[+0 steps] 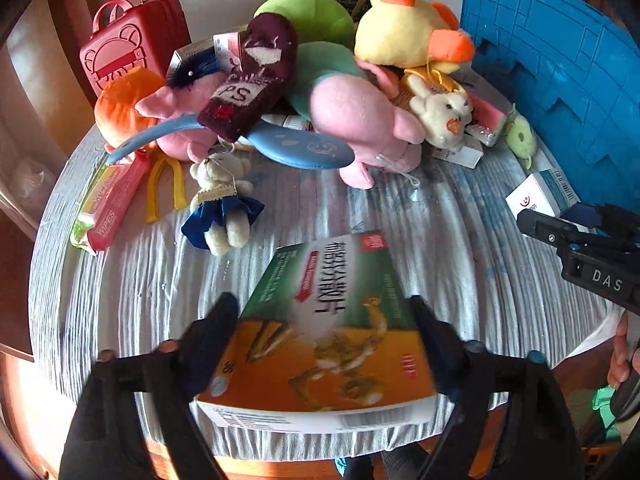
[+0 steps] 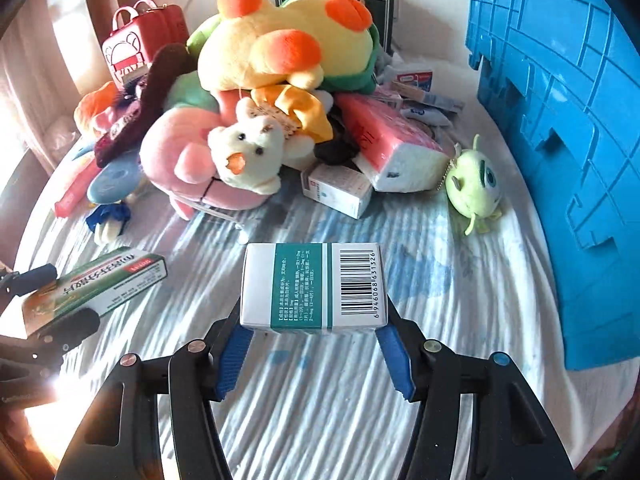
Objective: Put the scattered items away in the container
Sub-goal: 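Lift both boxes and carry them toward the blue crate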
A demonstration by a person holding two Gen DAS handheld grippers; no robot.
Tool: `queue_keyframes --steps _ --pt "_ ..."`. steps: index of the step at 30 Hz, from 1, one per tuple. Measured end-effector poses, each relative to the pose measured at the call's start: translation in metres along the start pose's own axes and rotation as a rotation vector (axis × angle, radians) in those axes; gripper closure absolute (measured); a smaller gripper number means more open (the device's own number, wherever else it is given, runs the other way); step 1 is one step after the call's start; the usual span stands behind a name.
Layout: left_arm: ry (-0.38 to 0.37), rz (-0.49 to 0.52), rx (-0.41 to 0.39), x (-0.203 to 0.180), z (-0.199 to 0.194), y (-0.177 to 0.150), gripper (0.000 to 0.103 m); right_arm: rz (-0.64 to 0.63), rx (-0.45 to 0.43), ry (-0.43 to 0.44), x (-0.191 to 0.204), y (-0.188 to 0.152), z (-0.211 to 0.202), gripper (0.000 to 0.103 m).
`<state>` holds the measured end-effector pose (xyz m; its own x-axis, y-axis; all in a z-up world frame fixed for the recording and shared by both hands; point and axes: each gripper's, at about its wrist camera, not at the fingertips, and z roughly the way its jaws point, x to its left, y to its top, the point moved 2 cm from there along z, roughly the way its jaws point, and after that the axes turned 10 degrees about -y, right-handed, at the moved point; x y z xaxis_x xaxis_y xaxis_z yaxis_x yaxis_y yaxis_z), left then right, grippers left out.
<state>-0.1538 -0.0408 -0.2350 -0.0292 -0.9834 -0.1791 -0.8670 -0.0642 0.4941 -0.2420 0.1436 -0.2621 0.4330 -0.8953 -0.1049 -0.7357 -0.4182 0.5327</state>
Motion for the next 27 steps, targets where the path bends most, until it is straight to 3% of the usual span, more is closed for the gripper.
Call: queue_keyframes --steps 1,6,8,10,12,14,21,27 --pt "-0.007 -0.006 0.011 0.003 0.008 0.001 0.075 0.004 -0.006 0.0 0.003 -0.002 -0.008 0.044" --pt "0.028 -0.03 0.049 0.015 0.033 -0.005 0.075 -0.004 -0.007 -0.019 0.019 -0.014 -0.03 0.044" --pt "-0.015 -0.058 0.101 0.02 0.049 -0.01 0.075 -0.008 0.008 -0.018 0.025 -0.02 -0.031 0.044" --pt "-0.042 -0.084 0.099 0.025 0.048 -0.016 0.075 -0.012 0.01 -0.011 0.03 -0.024 -0.029 0.044" --pt "-0.054 -0.096 0.106 0.026 0.046 -0.021 0.064 -0.016 0.014 0.012 0.035 -0.028 -0.028 0.044" --pt "-0.042 -0.103 0.107 0.025 0.045 -0.022 0.043 -0.024 0.026 0.037 0.04 -0.031 -0.024 0.044" --pt "-0.02 -0.149 0.126 0.011 0.061 -0.021 0.034 -0.062 0.081 0.039 0.044 -0.032 0.004 0.044" --pt "0.079 -0.107 0.149 -0.002 0.082 -0.018 0.008 -0.081 0.106 0.055 0.038 -0.032 0.024 0.043"
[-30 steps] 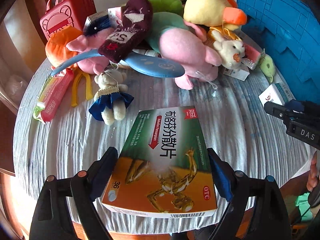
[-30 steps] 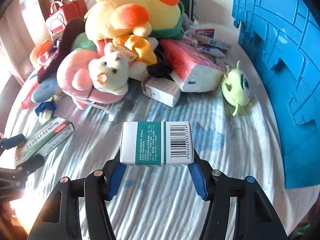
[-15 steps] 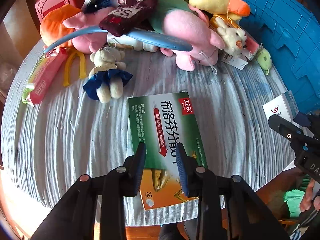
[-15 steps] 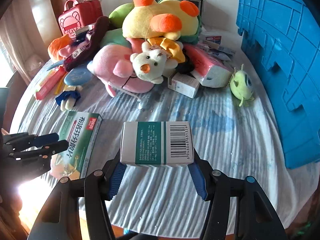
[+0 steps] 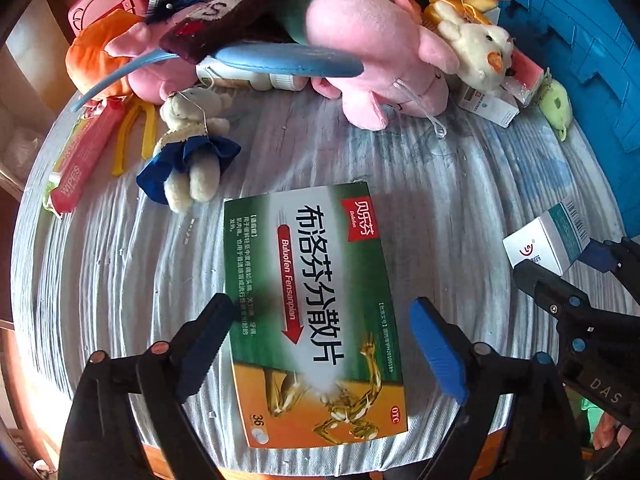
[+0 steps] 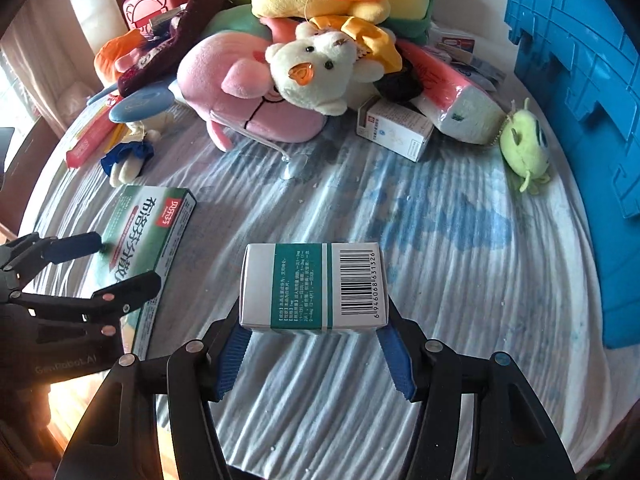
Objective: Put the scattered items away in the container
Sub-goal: 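Lift both boxes and carry them toward the blue crate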
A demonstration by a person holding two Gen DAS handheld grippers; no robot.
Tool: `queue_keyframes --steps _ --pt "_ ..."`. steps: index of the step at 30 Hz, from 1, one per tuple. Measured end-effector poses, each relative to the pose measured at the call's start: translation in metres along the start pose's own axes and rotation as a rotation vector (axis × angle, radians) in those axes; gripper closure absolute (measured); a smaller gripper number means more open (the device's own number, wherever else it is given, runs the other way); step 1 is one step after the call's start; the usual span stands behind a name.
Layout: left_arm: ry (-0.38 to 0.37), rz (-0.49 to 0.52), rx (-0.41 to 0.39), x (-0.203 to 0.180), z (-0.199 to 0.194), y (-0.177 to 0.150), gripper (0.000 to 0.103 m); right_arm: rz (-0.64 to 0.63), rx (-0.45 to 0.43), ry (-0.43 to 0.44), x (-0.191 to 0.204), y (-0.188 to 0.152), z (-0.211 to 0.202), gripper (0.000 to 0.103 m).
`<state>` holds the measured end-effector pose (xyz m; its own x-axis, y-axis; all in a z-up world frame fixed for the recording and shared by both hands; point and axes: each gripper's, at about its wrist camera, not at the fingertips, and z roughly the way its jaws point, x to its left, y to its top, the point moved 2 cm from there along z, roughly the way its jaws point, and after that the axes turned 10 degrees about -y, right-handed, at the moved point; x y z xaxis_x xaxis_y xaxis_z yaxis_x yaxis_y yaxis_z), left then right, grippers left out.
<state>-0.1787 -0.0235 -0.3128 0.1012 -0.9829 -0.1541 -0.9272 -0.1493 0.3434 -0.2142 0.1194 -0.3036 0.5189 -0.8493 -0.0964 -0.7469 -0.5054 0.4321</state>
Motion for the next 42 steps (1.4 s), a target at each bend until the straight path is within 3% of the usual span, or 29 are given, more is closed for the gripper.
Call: queue_keyframes --steps 3,5,10,13,21,22,23,24,25,28,34,42 --pt "-0.003 -0.07 0.055 0.014 0.016 0.0 0.006 0.001 0.008 0.013 -0.003 0.001 0.007 0.041" --pt "-0.028 -0.118 0.047 0.024 0.018 -0.001 0.003 0.003 0.015 0.025 -0.005 0.001 0.01 0.033" --pt "-0.017 -0.113 0.045 0.025 0.019 -0.001 0.0 0.002 0.025 0.036 -0.006 0.0 0.013 0.032" --pt "-0.018 -0.114 0.03 0.025 0.019 -0.002 0.0 0.005 0.017 0.042 -0.006 0.0 0.011 0.02" --pt "-0.016 -0.115 -0.002 0.026 0.018 -0.005 0.0 0.006 0.022 0.029 -0.001 -0.002 0.017 0.02" --pt "-0.018 -0.107 -0.012 0.024 0.015 -0.006 0.008 0.007 0.019 0.027 0.0 -0.002 0.018 0.02" --pt "-0.013 -0.089 -0.022 0.02 0.012 -0.006 0.015 0.005 0.011 0.023 0.001 -0.002 0.019 0.03" --pt "0.008 -0.072 -0.018 0.017 0.011 -0.006 0.015 -0.001 0.005 0.017 0.003 -0.001 0.018 0.042" --pt "0.024 -0.059 -0.021 0.014 0.01 -0.006 0.015 -0.004 0.004 0.011 0.005 0.001 0.018 0.044" --pt "0.042 -0.045 -0.047 0.01 0.0 -0.006 0.015 0.004 -0.043 0.012 0.008 0.009 0.005 0.045" --pt "0.002 -0.044 -0.153 0.005 -0.051 0.006 0.016 0.022 -0.156 0.01 0.01 0.028 -0.044 0.045" --pt "-0.112 -0.073 -0.192 -0.003 -0.084 0.018 0.016 0.032 -0.285 -0.056 0.011 0.046 -0.112 0.044"
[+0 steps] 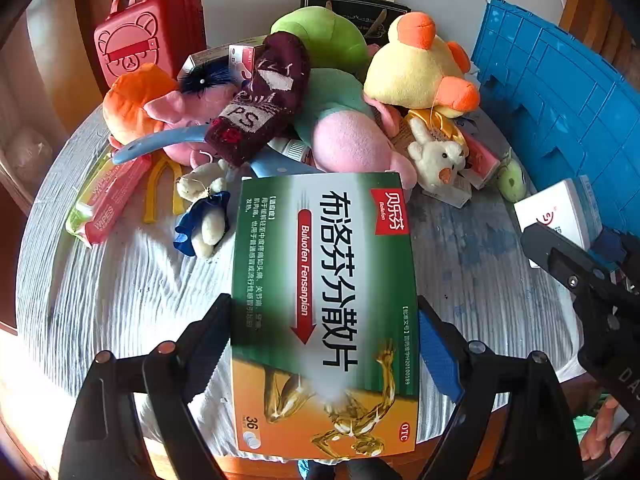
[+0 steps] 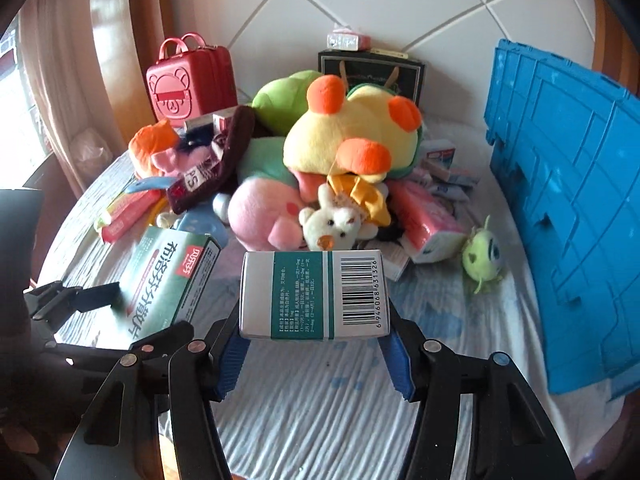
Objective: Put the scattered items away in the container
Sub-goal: 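Lift both boxes and carry them toward the blue crate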
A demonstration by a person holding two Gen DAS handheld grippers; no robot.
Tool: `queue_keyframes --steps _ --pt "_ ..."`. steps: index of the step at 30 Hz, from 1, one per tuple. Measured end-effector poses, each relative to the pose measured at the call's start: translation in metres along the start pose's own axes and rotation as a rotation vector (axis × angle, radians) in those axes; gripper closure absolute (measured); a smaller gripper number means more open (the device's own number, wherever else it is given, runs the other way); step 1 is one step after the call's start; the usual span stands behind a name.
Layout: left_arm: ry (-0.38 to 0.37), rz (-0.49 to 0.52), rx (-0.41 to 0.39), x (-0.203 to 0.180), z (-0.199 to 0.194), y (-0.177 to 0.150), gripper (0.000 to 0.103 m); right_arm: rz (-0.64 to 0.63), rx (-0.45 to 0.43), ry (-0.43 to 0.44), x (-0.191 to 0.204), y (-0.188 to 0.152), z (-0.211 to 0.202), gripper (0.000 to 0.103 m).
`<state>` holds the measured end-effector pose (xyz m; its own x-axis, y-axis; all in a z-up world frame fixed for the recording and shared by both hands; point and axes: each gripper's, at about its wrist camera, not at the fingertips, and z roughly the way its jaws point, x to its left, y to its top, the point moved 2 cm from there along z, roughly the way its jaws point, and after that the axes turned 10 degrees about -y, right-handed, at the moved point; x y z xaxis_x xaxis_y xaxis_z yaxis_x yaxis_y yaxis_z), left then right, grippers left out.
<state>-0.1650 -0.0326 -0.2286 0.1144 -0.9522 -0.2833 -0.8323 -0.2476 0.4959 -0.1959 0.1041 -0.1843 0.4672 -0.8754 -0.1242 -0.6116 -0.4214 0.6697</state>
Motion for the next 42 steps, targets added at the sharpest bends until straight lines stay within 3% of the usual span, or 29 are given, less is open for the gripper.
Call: queue_keyframes --steps 3,7,12,19,24,33,38,42 --pt "-0.005 0.014 -0.001 0.001 -0.002 0.001 0.016 0.012 -0.005 -0.016 -0.003 -0.002 -0.011 0.044" --pt "0.042 0.096 -0.032 -0.008 -0.015 -0.007 0.017 0.022 0.021 -0.023 -0.004 -0.01 -0.008 0.044" --pt "0.06 0.097 -0.055 -0.006 -0.022 -0.004 0.017 0.019 0.035 -0.013 0.004 -0.013 -0.004 0.044" --pt "0.08 0.102 -0.118 -0.009 -0.045 0.008 0.017 0.002 -0.018 -0.022 0.007 0.003 -0.025 0.044" --pt "0.054 0.132 -0.19 -0.029 -0.07 0.023 0.017 0.002 -0.083 -0.05 -0.006 0.019 -0.056 0.044" --pt "-0.001 0.237 -0.354 -0.103 -0.119 0.068 0.017 0.029 -0.243 -0.114 -0.067 0.057 -0.133 0.044" --pt "-0.067 0.272 -0.403 -0.174 -0.139 0.106 0.017 0.065 -0.339 -0.161 -0.13 0.081 -0.17 0.044" --pt "-0.122 0.313 -0.442 -0.254 -0.15 0.14 0.017 0.061 -0.413 -0.23 -0.203 0.099 -0.195 0.044"
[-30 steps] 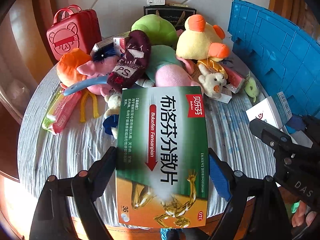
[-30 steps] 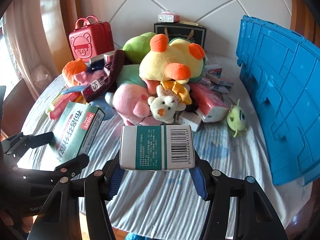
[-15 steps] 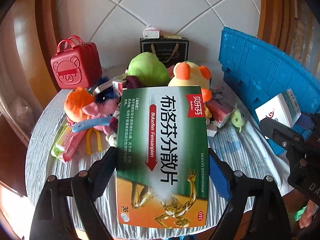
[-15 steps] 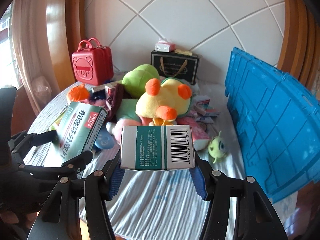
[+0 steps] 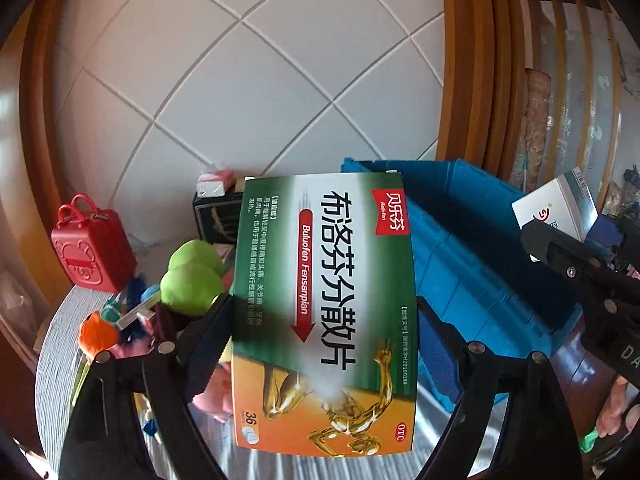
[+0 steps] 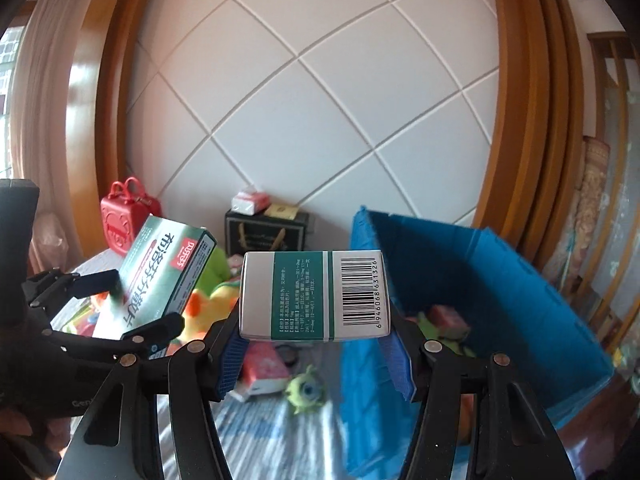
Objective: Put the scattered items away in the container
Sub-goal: 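Lift both boxes and carry them toward the blue crate, then lower both boxes into the blue crate and open both tools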
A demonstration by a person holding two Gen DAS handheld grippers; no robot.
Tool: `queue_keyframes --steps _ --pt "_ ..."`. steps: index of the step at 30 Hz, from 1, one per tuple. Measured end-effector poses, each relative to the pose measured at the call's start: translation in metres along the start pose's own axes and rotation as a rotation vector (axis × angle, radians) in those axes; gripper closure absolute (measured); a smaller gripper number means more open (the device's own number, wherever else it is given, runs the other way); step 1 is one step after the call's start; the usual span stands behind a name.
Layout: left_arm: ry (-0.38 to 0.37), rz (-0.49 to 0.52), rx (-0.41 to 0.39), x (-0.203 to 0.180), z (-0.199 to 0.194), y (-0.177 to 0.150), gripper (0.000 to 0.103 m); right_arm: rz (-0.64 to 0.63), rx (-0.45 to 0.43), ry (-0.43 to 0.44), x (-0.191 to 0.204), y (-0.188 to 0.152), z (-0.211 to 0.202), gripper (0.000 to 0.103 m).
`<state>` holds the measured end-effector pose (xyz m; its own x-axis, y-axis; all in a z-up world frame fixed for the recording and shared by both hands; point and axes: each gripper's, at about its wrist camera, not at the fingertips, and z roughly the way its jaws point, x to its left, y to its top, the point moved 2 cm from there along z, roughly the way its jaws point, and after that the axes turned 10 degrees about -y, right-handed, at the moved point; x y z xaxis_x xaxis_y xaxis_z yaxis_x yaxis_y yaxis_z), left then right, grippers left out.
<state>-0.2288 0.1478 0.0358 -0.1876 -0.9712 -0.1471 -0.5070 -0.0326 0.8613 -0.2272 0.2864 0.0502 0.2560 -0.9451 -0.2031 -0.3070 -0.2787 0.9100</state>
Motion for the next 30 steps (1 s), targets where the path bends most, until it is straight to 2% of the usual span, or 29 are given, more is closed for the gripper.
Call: queue_keyframes --steps 3,6,8,11,14,17,21,26,30 --pt "-0.038 0.013 -0.027 -0.057 0.023 0.046 0.017 -0.013 -0.042 -0.036 -0.069 0.018 0.009 0.044" --pt "-0.098 -0.016 0.007 -0.11 0.056 0.09 0.017 -0.046 -0.046 -0.06 -0.138 0.037 0.03 0.044" --pt "-0.12 -0.027 0.043 -0.14 0.081 0.118 0.017 -0.068 -0.028 -0.068 -0.181 0.047 0.049 0.044" --pt "-0.111 -0.047 0.103 -0.175 0.119 0.148 0.017 -0.108 0.027 -0.068 -0.23 0.055 0.084 0.044" --pt "-0.083 -0.071 0.236 -0.195 0.169 0.156 0.017 -0.136 0.126 -0.036 -0.26 0.052 0.131 0.044" --pt "-0.027 -0.064 0.392 -0.202 0.224 0.137 0.017 -0.164 0.239 0.027 -0.268 0.033 0.176 0.044" --pt "0.016 -0.103 0.594 -0.194 0.284 0.092 0.017 -0.252 0.427 0.101 -0.254 -0.013 0.234 0.044" --pt "0.059 -0.092 0.803 -0.191 0.334 0.028 0.017 -0.354 0.69 0.148 -0.248 -0.078 0.293 0.044" --pt "0.053 -0.113 0.974 -0.188 0.36 -0.018 0.017 -0.428 0.87 0.177 -0.246 -0.123 0.321 0.044"
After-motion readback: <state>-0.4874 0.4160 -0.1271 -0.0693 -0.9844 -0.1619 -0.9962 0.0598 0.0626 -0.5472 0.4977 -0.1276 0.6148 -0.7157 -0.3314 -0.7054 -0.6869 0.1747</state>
